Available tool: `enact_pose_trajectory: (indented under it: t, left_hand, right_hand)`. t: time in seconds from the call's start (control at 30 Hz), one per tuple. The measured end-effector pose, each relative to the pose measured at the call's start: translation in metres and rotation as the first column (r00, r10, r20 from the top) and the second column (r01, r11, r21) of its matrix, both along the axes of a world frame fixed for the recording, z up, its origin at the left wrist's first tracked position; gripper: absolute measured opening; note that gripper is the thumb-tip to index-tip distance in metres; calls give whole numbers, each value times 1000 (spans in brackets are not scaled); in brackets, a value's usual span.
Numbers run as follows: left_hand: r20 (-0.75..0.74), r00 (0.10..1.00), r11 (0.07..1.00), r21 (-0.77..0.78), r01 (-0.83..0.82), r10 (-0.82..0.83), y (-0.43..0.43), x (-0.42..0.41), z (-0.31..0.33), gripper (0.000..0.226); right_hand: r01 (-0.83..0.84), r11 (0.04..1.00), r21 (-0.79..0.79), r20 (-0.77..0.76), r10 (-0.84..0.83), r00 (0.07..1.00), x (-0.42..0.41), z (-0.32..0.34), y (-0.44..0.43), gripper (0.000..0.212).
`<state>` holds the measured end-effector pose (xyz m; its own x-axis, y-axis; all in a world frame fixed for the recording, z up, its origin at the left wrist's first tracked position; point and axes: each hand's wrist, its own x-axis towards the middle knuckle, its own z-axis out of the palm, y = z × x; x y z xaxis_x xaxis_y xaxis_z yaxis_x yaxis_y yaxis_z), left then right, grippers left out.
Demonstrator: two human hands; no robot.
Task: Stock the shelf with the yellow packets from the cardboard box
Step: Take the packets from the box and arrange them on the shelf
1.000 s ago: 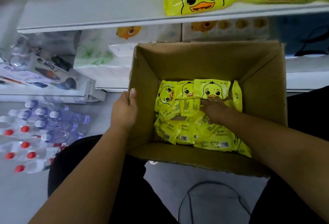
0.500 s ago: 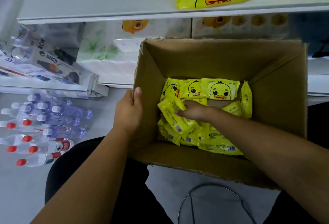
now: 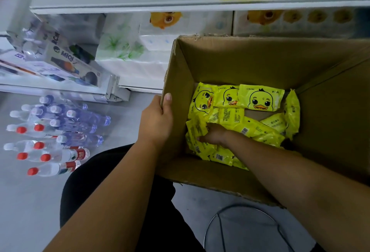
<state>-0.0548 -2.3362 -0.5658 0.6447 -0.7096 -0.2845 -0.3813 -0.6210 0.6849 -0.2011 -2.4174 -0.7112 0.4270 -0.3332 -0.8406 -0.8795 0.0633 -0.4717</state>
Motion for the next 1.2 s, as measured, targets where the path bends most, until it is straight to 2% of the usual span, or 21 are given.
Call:
enact_pose_trajectory:
  t: [0.1, 0.17, 0.27, 0.33, 0.4, 0.57, 0.7, 0.73, 0.77, 0.8, 0.87, 0.9, 0.93, 0.97, 1.0, 1.03, 1.07, 1.1, 1.13, 1.2]
  left_hand:
    - [-3, 1000, 1000, 8, -2, 2, 0, 0, -1, 41]
    - [-1, 1000, 1000, 11, -3, 3, 0, 0, -1, 40]
    - [31, 1000, 1000, 18, -1, 1, -1, 0, 0, 41]
    - [48, 999, 999, 44, -7, 5, -1, 0, 1, 43]
    - [68, 998, 998, 57, -4, 0, -1, 0, 2, 42]
    - [110, 994, 994, 106, -21, 10, 0, -5, 7, 49]
    - [162, 987, 981, 190, -40, 9, 1, -19, 17, 55]
    - [168, 985, 977, 204, -59, 25, 2, -23, 19, 57]
    - [185, 982, 978, 196, -77, 41, 3, -28, 22, 60]
    - [219, 974, 984, 150, -92, 58, 5, -35, 28, 63]
    - [254, 961, 993, -70, -90, 105, 7, -60, 46, 57]
    - [213, 970, 977, -197, -78, 120, 10, -76, 58, 49]
    - [111, 986, 951, -296, -89, 127, 13, -92, 68, 39]
    - [-81, 990, 929, -342, -140, 119, 18, -111, 79, 33]
    - [-339, 936, 911, -350, -216, 92, 24, -130, 92, 37]
    - [-592, 803, 892, -323, -317, 71, 31, -148, 101, 50]
    - [-766, 640, 878, -264, -399, 60, 38, -163, 107, 60]
    - [-859, 510, 865, -219, -452, 48, 45, -177, 112, 63]
    - [-898, 440, 857, -203, -474, 30, 51, -188, 115, 62]
    - [-926, 377, 836, -192, -513, 19, 59, -205, 121, 61]
  right_hand:
    - [-117, 992, -38, -39, 115, 993, 7, -7, 8, 92]
    - [-108, 992, -71, -34, 105, 994, 6, -6, 14, 94]
    - [103, 995, 0, 46, -103, 994, -5, -3, 15, 91]
    - [306, 943, 131, 60, -315, 947, -17, 4, 7, 92]
    - [416, 874, 253, 65, -444, 894, -28, 17, -4, 102]
    - [459, 845, 277, 124, -505, 854, -67, 65, -29, 109]
    - [501, 805, 318, 229, -578, 784, -110, 90, -44, 130]
    - [534, 768, 353, 263, -629, 731, -118, 104, -44, 126]
    - [565, 724, 395, 296, -682, 668, -124, 125, -41, 110]
    - [568, 693, 444, 324, -716, 619, -129, 150, -37, 86]
    - [530, 667, 523, 395, -741, 543, -143, 181, -32, 41]
    - [504, 653, 565, 425, -754, 501, -150, 196, -29, 33]
    - [483, 645, 592, 449, -762, 467, -156, 209, -26, 33]
    - [467, 644, 605, 472, -763, 441, -162, 220, -23, 40]
    - [455, 646, 613, 490, -763, 422, -168, 230, -18, 48]
    - [440, 650, 620, 505, -760, 410, -174, 238, -12, 54]
    - [427, 653, 625, 517, -757, 400, -180, 245, -5, 56]
    - [416, 656, 629, 528, -754, 391, -186, 251, 2, 55]
    - [408, 656, 635, 535, -754, 381, -192, 255, 9, 52]
    - [399, 668, 629, 551, -744, 377, -203, 261, 21, 44]
